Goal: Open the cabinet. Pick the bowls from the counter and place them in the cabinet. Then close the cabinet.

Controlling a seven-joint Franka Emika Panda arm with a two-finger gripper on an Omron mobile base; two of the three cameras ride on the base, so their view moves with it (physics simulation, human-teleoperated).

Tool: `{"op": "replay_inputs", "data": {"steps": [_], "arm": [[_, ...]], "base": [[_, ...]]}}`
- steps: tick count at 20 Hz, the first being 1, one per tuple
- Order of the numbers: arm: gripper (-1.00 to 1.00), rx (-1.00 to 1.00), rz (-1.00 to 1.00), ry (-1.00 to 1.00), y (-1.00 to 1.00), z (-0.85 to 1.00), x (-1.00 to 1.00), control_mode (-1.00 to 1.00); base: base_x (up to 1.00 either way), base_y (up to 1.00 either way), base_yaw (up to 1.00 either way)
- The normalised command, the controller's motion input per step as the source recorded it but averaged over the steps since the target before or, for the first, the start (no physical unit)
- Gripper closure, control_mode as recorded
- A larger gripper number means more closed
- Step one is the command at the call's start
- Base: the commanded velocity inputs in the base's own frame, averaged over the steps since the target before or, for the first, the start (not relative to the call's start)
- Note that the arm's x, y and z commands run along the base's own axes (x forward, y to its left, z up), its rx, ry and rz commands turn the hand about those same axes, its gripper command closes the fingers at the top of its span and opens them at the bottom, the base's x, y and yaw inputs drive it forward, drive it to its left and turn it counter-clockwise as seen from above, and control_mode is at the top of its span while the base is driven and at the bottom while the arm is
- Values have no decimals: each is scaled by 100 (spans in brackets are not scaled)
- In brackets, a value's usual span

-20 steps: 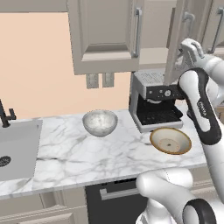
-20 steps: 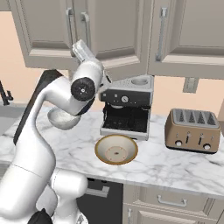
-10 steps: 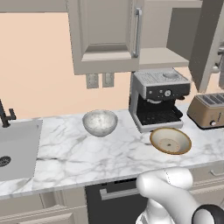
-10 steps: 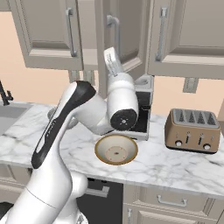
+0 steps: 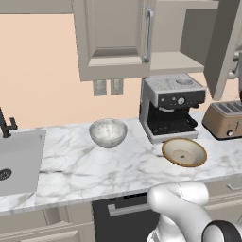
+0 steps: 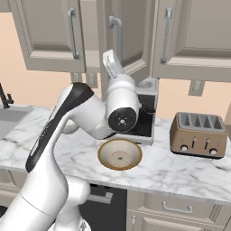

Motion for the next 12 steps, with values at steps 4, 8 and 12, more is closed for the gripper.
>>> {"op": "replay_inputs", "data": {"steps": [4, 8, 12], "arm": [[-100, 0, -30, -23, -3, 0, -100, -100], [-100, 0, -44, -20, -14, 0, -100, -100], [-100, 0, -61, -8, -12, 0, -98, -100]], "base": [[0, 0, 0], [0, 0, 0], [0, 0, 0]]}}
